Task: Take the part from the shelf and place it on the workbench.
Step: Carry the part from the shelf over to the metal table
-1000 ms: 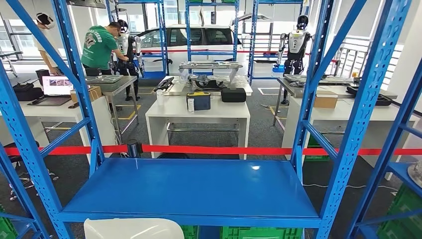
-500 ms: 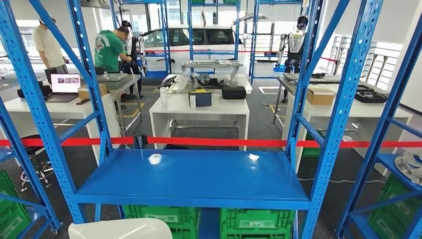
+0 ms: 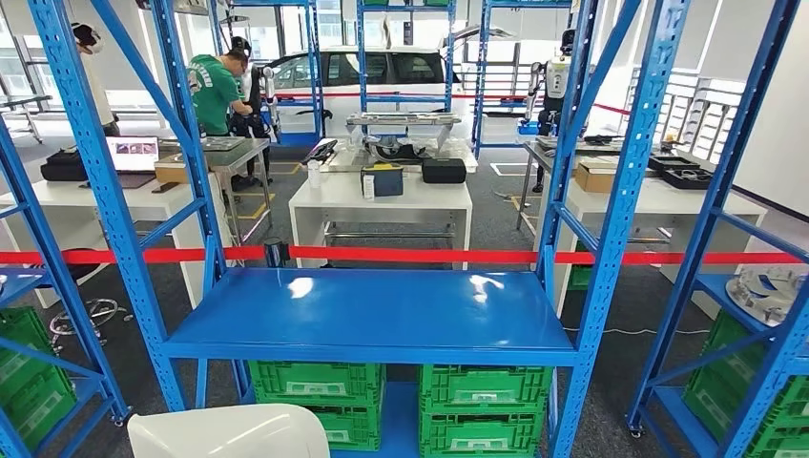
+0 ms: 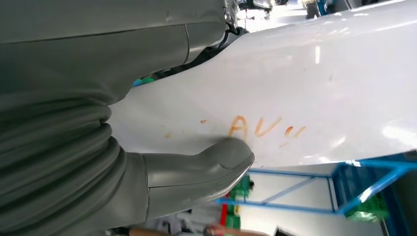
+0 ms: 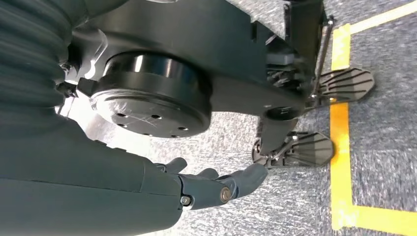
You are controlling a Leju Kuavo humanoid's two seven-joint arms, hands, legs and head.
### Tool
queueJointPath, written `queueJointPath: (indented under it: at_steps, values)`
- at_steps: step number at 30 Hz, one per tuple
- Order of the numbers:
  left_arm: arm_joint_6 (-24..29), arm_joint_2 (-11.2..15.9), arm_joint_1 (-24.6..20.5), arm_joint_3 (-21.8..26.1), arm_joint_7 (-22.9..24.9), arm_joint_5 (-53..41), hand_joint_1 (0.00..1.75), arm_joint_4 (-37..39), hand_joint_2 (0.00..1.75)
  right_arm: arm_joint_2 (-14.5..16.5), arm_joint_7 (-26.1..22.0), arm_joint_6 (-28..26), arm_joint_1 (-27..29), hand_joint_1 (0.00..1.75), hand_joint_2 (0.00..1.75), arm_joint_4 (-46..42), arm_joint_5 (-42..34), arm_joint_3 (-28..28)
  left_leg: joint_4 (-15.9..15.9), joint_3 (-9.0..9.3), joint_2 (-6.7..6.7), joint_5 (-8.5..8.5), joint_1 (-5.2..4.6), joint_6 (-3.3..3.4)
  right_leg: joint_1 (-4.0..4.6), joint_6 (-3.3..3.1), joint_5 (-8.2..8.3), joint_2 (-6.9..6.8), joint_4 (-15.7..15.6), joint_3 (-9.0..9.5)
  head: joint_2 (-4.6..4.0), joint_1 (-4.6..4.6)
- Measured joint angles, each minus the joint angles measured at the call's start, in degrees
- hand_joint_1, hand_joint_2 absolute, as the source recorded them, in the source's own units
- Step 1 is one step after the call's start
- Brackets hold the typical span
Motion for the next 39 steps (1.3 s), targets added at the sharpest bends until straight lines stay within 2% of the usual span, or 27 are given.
queueJointPath:
  at_steps: [2, 3, 5, 7, 8, 9, 10, 11, 12, 14, 16, 18, 19, 20, 22, 23, 24, 25, 27, 29, 30, 32, 33, 35, 37, 38, 39]
  values:
    - [-0.43, -0.3, -1.01, -0.36, 0.77, 0.61, 1.54, 0.71, 1.75, -0.06, 0.18, -0.29, 0.19, 0.0, 1.75, 0.01, -0.8, -0.4, -0.27, -0.19, 0.01, 0.72, 0.15, -0.72, 0.0, -0.64, 0.97, -0.05, -0.54, -0.68, -0.02, 0.0]
    - [-0.56, -0.42, -1.44, -0.54, 1.09, 0.79, 1.54, 1.11, 1.75, -0.08, 0.16, -0.36, 0.25, 0.0, 1.75, 0.01, -1.08, -0.59, 0.21, -0.57, -0.06, -0.22, 0.22, -1.09, -0.08, -1.06, 1.74, -0.13, -0.64, -1.22, -0.03, -0.02]
    - [-0.64, -0.51, -2.34, -0.77, 1.46, 1.13, 1.54, 1.91, 1.75, -0.09, 0.12, -0.38, 0.28, 0.0, 1.75, 0.01, -1.41, -0.96, 4.22, -1.8, -0.21, -5.42, 0.43, -1.78, -0.28, -1.66, 3.4, -0.29, -0.81, -2.76, -0.07, -0.09]
    - [-0.65, -0.53, -3.2, -0.97, 1.6, 1.38, 1.54, 2.56, 1.75, -0.09, -0.05, -0.32, 0.34, 0.0, 1.75, 0.01, -1.47, -1.24, 11.36, -3.03, -0.23, -10.77, 0.63, -2.37, -0.29, -1.76, 4.92, -0.36, -0.67, -4.7, -0.08, -0.15]
    - [-0.64, -0.53, -3.47, -1.04, 1.6, 1.45, 1.54, 2.84, 1.75, -0.09, -0.16, -0.26, 0.38, 0.0, 1.75, 0.01, -1.51, -1.37, 14.36, -3.11, -0.23, -11.44, 0.75, -2.58, -0.3, -1.68, 5.7, -0.43, -0.54, -5.73, -0.09, -0.18]
    - [-0.64, -0.53, -3.65, -1.09, 1.6, 1.49, 1.54, 3.1, 1.75, -0.1, -0.35, -0.21, 0.4, 0.0, 1.75, 0.01, -1.55, -1.49, 15.97, -2.57, -0.22, -10.73, 0.87, -2.72, -0.33, -1.54, 6.46, -0.5, -0.35, -6.82, -0.08, -0.18]
    - [-0.64, -0.53, -3.81, -1.1, 1.61, 1.5, 1.54, 3.34, 1.75, -0.12, -0.63, -0.13, 0.41, 0.0, 1.75, 0.02, -1.57, -1.58, 15.65, -1.1, -0.22, -9.13, 1.0, -2.81, -0.37, -1.37, 7.19, -0.56, -0.1, -7.95, -0.08, -0.19]
    - [-0.64, -0.53, -4.0, -1.1, 1.62, 1.5, 1.54, 3.55, 1.75, -0.12, -1.02, -0.05, 0.43, 0.0, 1.75, 0.01, -1.59, -1.63, 13.43, 1.33, -0.22, -7.59, 1.14, -2.87, -0.42, -1.16, 7.86, -0.59, 0.2, -9.01, -0.07, -0.19]
    - [-0.64, -0.53, -4.25, -1.11, 1.63, 1.5, 1.54, 3.71, 1.75, -0.13, -1.51, 0.0, 0.45, 0.0, 1.75, 0.01, -1.59, -1.64, 9.64, 4.51, -0.25, -7.34, 1.24, -2.87, -0.44, -0.9, 8.44, -0.59, 0.51, -9.92, -0.07, -0.19]
    - [-0.6, -0.53, -4.74, -1.11, 1.63, 1.43, 1.54, 3.92, 1.75, -0.14, -2.27, 0.04, 0.46, 0.0, 1.75, 0.0, -1.61, -1.66, 1.61, 10.08, -0.42, -9.13, 1.06, -2.32, -0.44, -0.27, 9.48, -0.56, 0.99, -10.99, -0.07, -0.15]
    - [-0.49, -0.53, -5.0, -1.1, 1.56, 1.32, 1.54, 4.1, 1.75, -0.13, -2.36, 0.01, 0.5, 0.0, 1.75, 0.01, -1.77, -1.69, -1.68, 11.49, -0.51, -10.16, 0.53, -1.17, -0.61, 0.51, 10.62, -0.55, 0.88, -11.32, -0.08, -0.13]
    - [-0.4, -0.54, -5.11, -1.1, 1.49, 1.27, 1.54, 4.29, 1.75, -0.1, -2.12, -0.05, 0.68, 0.0, 1.75, 0.04, -1.93, -1.72, -1.71, 10.48, -0.27, -9.08, 0.36, 0.13, -0.98, 1.31, 10.32, -0.42, 1.12, -11.81, -0.09, -0.17]
    - [-0.36, -0.54, -5.15, -1.1, 1.45, 1.27, 1.54, 4.34, 1.75, -0.09, -2.05, -0.06, 0.8, 0.0, 1.75, 0.05, -1.96, -1.73, -1.79, 9.84, -0.15, -8.41, 0.38, 0.71, -1.08, 1.6, 8.55, -0.33, 2.39, -12.44, -0.09, -0.16]
    - [-0.31, -0.55, -5.19, -1.1, 1.4, 1.28, 1.54, 4.38, 1.75, -0.08, -2.02, -0.06, 0.87, 0.0, 1.75, 0.06, -1.99, -1.74, -1.81, 9.1, -0.04, -7.71, 0.41, 1.12, -1.15, 1.76, 5.79, -0.23, 4.74, -13.3, -0.09, -0.15]
    - [-0.15, -0.55, -5.17, -1.1, 1.25, 1.28, 1.54, 4.41, 1.75, -0.04, -1.91, -0.07, 0.91, 0.0, 1.75, 0.06, -2.07, -1.75, -1.69, 7.41, 0.02, -6.22, 0.26, 1.48, -1.14, 1.86, 0.0, -0.12, 12.14, -15.23, -0.09, -0.09]
    - [-0.09, -0.55, -5.15, -1.1, 1.19, 1.28, 1.54, 4.46, 1.75, -0.03, -1.77, -0.12, 0.89, 0.0, 1.75, 0.06, -2.16, -1.78, -1.57, 6.42, 0.03, -5.43, 0.16, 1.5, -1.12, 1.84, -1.13, -0.07, 15.44, -15.64, -0.09, -0.09]
    - [-0.06, -0.55, -5.13, -1.1, 1.15, 1.27, 1.54, 4.53, 1.75, -0.04, -1.55, -0.23, 0.88, 0.0, 1.75, 0.06, -2.31, -1.84, -1.39, 5.39, 0.04, -4.67, 0.09, 1.48, -1.09, 1.76, -0.88, -0.03, 17.42, -15.36, -0.09, -0.08]
    - [-0.06, -0.55, -5.11, -1.1, 1.14, 1.28, 1.54, 4.62, 1.75, -0.04, -1.3, -0.37, 0.89, 0.0, 1.75, 0.06, -2.5, -1.92, -1.15, 4.26, 0.04, -4.0, 0.06, 1.4, -1.03, 1.64, 0.55, -0.01, 17.32, -14.07, -0.09, -0.08]
    - [-0.07, -0.56, -5.12, -1.1, 1.14, 1.28, 1.54, 4.8, 1.75, -0.09, -1.01, -0.65, 0.85, 0.0, 1.75, 0.05, -2.82, -2.13, -0.49, 2.35, 0.04, -2.9, 0.06, 1.09, -0.89, 1.28, 2.86, 0.02, 11.34, -8.51, -0.08, -0.07]
    - [-0.07, -0.57, -5.22, -1.1, 1.05, 1.28, 1.54, 4.97, 1.75, -0.13, -1.1, -0.81, 0.74, 0.0, 1.75, 0.04, -2.98, -2.35, 0.08, 1.23, 0.09, -1.99, 0.0, 0.53, -0.61, 0.81, 1.92, 0.09, 3.23, -2.87, -0.08, -0.09]
    - [-0.07, -0.57, -5.31, -1.11, 0.95, 1.28, 1.54, 5.09, 1.75, -0.13, -1.18, -0.85, 0.71, 0.0, 1.75, 0.04, -3.02, -2.45, 0.16, 1.02, 0.14, -1.53, 0.01, 0.2, -0.44, 0.57, 1.12, 0.13, 0.95, -1.59, -0.08, -0.1]
    - [-0.01, -0.56, -5.47, -1.11, 0.71, 1.31, 1.54, 5.43, 1.75, -0.12, -1.32, -0.78, 0.78, 0.0, 1.75, 0.04, -3.03, -2.61, -0.02, 0.87, 0.18, -0.66, 0.12, -0.53, -0.34, -0.06, 1.51, 0.1, 0.07, -1.82, -0.09, -0.09]
    - [0.04, -0.53, -5.51, -1.1, 0.56, 1.34, 1.54, 5.6, 1.75, -0.12, -1.38, -0.72, 0.8, 0.0, 1.75, 0.05, -3.03, -2.66, 0.23, 0.56, 0.1, -1.04, 0.19, -0.87, -0.41, -0.5, 2.09, -0.03, -0.06, -2.22, -0.09, -0.08]
    - [0.13, -0.45, -5.5, -1.08, 0.31, 1.4, 1.54, 5.91, 1.75, -0.15, -1.51, -0.62, 0.83, 0.0, 1.75, 0.05, -3.03, -2.81, 3.11, -0.66, -0.09, -4.83, 0.34, -1.5, -0.61, -1.33, 3.55, -0.32, -0.35, -3.46, -0.1, -0.15]
    - [0.14, -0.36, -5.46, -1.08, 0.16, 1.43, 1.54, 6.19, 1.75, -0.2, -1.59, -0.49, 0.83, 0.0, 1.75, 0.04, -3.03, -2.98, 9.91, -2.25, -0.16, -10.57, 0.57, -2.0, -0.55, -1.62, 5.03, -0.42, -0.26, -5.22, -0.1, -0.22]
    - [0.14, -0.31, -5.43, -1.08, 0.15, 1.46, 1.54, 6.34, 1.75, -0.21, -1.69, -0.33, 0.86, 0.0, 1.75, 0.05, -3.04, -3.03, 13.34, -2.68, -0.16, -12.07, 0.67, -2.21, -0.52, -1.57, 5.78, -0.47, -0.17, -6.15, -0.11, -0.24]
    - [0.14, -0.28, -5.38, -1.08, 0.19, 1.51, 1.54, 6.5, 1.75, -0.21, -1.81, -0.2, 0.88, 0.0, 1.75, 0.05, -3.08, -3.05, 15.66, -2.55, -0.16, -12.17, 0.75, -2.34, -0.49, -1.48, 6.54, -0.54, -0.04, -7.18, -0.11, -0.24]
